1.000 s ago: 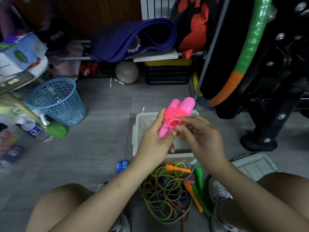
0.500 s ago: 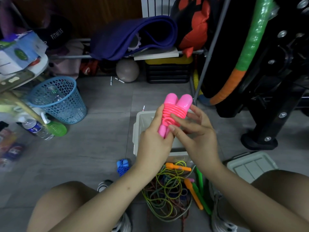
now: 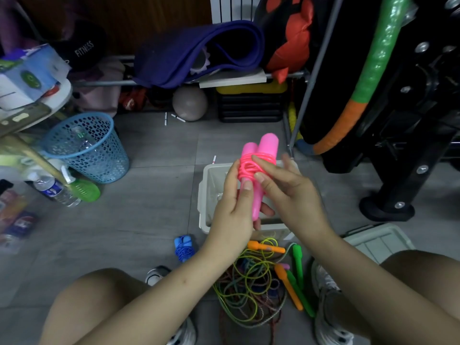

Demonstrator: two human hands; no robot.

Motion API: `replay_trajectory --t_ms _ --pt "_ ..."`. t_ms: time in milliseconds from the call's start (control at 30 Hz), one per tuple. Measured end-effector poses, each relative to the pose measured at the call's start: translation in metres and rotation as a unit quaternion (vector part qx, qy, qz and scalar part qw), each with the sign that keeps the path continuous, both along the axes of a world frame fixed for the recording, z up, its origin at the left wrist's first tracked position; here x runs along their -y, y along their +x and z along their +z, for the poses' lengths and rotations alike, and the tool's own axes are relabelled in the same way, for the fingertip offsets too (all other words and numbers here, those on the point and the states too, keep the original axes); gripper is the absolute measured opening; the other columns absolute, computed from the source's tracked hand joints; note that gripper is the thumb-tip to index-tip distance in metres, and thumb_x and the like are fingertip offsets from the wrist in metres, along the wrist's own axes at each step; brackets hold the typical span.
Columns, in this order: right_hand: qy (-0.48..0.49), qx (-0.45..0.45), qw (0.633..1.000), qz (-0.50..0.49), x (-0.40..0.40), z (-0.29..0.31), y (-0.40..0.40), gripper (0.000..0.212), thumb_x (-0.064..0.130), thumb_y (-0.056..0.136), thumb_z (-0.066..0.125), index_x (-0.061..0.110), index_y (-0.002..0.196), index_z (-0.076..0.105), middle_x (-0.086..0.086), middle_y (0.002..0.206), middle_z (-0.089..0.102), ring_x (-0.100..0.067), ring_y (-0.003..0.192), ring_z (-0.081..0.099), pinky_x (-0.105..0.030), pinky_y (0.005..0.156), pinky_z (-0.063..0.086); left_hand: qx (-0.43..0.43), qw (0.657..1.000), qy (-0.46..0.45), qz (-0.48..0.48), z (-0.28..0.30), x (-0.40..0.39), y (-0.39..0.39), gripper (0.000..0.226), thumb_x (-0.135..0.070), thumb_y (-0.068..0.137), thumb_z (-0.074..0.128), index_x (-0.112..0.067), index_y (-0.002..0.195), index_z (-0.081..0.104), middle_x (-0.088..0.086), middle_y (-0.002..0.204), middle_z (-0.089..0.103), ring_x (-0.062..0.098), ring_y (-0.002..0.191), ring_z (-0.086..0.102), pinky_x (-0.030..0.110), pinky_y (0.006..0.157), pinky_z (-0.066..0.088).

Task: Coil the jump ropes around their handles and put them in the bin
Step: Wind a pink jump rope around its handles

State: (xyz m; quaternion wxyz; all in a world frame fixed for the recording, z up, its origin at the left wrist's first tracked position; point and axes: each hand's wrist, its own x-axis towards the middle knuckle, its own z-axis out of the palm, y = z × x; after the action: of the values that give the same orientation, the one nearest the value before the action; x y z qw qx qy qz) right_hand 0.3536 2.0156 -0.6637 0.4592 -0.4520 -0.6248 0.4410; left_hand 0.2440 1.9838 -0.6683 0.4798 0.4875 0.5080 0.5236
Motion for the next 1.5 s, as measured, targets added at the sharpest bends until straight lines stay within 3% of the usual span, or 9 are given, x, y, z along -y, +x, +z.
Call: replay_trajectory --t_ms 67,133,300,500,667,800,1067,1367,1500 --pt "-0.075 -0.120 0.988 0.054 0.000 0.002 0.001 0.028 0.012 0.089 0.059 0.032 0.107 0.067 0.005 0.108 0.070 -0.007 0.099 0.065 -0.020 0.071 0.054 -0.039 0.999 -0.005 -0.001 -0.003 0.002 -0.001 0.052 -0.043 0.092 0.036 -0.035 0.143 0.031 -0.031 0.091 0.065 0.011 0.074 0.064 0.046 0.068 0.056" --pt "-0.074 -0.129 0.988 0.045 -0.002 0.003 0.005 0.028 0.007 0.089 0.059 0.027 0.107 0.068 0.009 0.099 0.073 -0.008 0.092 0.067 -0.024 0.068 0.056 -0.082 0.996 -0.025 -0.010 -0.003 -0.001 -0.007 0.046 -0.046 0.092 0.038 -0.042 0.138 0.038 -0.031 0.096 0.065 -0.001 0.087 0.064 0.035 0.087 0.053" --pt "-0.034 -0.098 0.995 0.004 -0.007 0.003 0.010 0.034 0.003 0.088 0.060 0.028 0.112 0.061 0.020 0.093 0.068 0.011 0.079 0.062 -0.010 0.064 0.048 -0.216 0.974 0.044 0.054 0.002 -0.017 -0.026 0.029 -0.018 0.091 0.061 -0.027 0.119 0.064 -0.012 0.095 0.062 -0.011 0.079 0.055 0.008 0.073 0.039" --pt "-0.021 -0.085 0.995 0.046 -0.005 0.006 0.013 0.041 0.003 0.090 0.056 0.034 0.116 0.056 0.020 0.099 0.066 0.012 0.083 0.061 -0.008 0.067 0.047 -0.072 0.994 0.029 0.081 0.014 -0.022 -0.029 0.022 0.001 0.076 0.074 -0.021 0.074 0.072 -0.001 0.076 0.070 0.009 0.068 0.066 0.030 0.065 0.059" --pt "-0.011 -0.029 0.997 0.076 -0.005 0.003 0.016 0.044 0.004 0.091 0.057 0.046 0.100 0.068 0.027 0.103 0.067 0.004 0.101 0.061 -0.017 0.091 0.046 -0.104 0.994 -0.035 -0.003 0.022 -0.025 -0.037 0.018 0.001 0.069 0.078 -0.012 0.074 0.066 0.011 0.076 0.069 0.021 0.073 0.064 0.043 0.081 0.057" --pt "-0.011 -0.005 0.996 0.083 -0.003 -0.001 0.016 0.047 0.004 0.093 0.054 0.049 0.099 0.067 0.029 0.102 0.067 0.003 0.102 0.062 -0.017 0.091 0.047 -0.152 0.988 -0.019 -0.009 0.019 -0.024 -0.036 0.023 0.001 0.071 0.078 -0.017 0.067 0.064 -0.008 0.062 0.066 0.010 0.063 0.063 0.047 0.077 0.057" --pt "-0.048 -0.054 0.989 0.132 0.003 -0.002 0.015 0.027 0.014 0.084 0.060 0.028 0.106 0.068 0.021 0.107 0.068 -0.005 0.104 0.064 -0.025 0.083 0.055 -0.318 0.947 0.041 0.007 0.016 -0.027 -0.044 0.021 -0.008 0.079 0.073 -0.022 0.071 0.060 -0.002 0.072 0.063 0.021 0.074 0.066 0.038 0.073 0.055" --pt "-0.063 -0.081 0.986 0.128 -0.001 0.001 0.021 0.019 0.018 0.077 0.063 0.020 0.093 0.072 0.014 0.090 0.074 0.001 0.089 0.066 -0.012 0.078 0.047 -0.258 0.960 -0.021 -0.104 0.025 -0.028 -0.049 0.023 -0.002 0.088 0.062 -0.018 0.072 0.056 -0.002 0.068 0.060 0.003 0.055 0.064 0.022 0.063 0.056" --pt "-0.065 -0.087 0.984 0.141 -0.001 0.002 0.020 0.021 0.017 0.075 0.064 0.026 0.091 0.075 0.013 0.091 0.074 -0.002 0.091 0.067 -0.013 0.080 0.048 -0.244 0.963 -0.030 -0.114 0.025 -0.028 -0.054 0.023 0.000 0.091 0.057 -0.017 0.074 0.056 0.007 0.070 0.060 0.009 0.053 0.063 0.035 0.066 0.054"
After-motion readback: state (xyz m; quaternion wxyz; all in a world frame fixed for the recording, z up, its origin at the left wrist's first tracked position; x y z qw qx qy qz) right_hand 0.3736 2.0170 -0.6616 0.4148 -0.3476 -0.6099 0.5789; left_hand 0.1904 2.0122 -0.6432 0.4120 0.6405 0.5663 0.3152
